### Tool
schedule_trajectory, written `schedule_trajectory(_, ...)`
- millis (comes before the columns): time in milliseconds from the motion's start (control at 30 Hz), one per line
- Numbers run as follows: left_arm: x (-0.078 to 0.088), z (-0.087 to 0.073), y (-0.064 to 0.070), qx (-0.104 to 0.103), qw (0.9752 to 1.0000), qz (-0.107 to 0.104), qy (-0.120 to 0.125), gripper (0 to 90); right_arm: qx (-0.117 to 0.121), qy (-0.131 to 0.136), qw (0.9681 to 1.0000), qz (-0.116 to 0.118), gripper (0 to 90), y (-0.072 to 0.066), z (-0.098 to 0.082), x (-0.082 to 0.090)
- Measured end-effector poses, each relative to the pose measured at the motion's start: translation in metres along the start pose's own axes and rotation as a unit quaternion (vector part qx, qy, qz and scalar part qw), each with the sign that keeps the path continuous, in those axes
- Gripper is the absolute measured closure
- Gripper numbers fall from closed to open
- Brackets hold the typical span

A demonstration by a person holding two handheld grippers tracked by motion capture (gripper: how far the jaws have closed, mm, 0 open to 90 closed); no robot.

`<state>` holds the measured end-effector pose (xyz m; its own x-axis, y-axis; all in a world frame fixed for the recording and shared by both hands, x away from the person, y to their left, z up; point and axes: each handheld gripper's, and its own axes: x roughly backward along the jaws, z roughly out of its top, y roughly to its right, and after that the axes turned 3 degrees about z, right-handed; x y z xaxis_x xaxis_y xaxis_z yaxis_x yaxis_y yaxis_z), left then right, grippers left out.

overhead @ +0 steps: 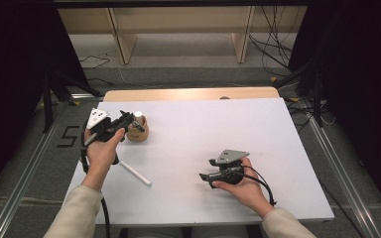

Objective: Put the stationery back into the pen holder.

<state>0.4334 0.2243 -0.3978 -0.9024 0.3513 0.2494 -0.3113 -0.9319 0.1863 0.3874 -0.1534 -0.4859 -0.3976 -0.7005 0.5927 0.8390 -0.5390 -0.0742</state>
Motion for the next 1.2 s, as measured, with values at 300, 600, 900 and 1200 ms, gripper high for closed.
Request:
schedule_trajectory(300,-0.001,0.002,-0.002,0.002,1.0,0.004,0.001,79.4,0.0,0.0,1.0,0.001,35.1,0.0,0.0,0.0)
schedule_trajectory(600,-0.001,0.007,-0.005,0.002,1.0,0.007,0.004,79.4,0.0,0.0,1.0,0.001,35.1,0.0,0.0,0.0)
schedule_trajectory(900,-0.001,0.01,-0.007,0.005,1.0,0.006,0.006,79.4,0.0,0.0,1.0,0.0,35.1,0.0,0.0,0.0)
schedule_trajectory(1200,-0.001,0.013,-0.009,0.009,0.9999,0.008,0.011,79.3,0.0,0.001,1.0,0.0,35.1,0.0,0.0,0.0)
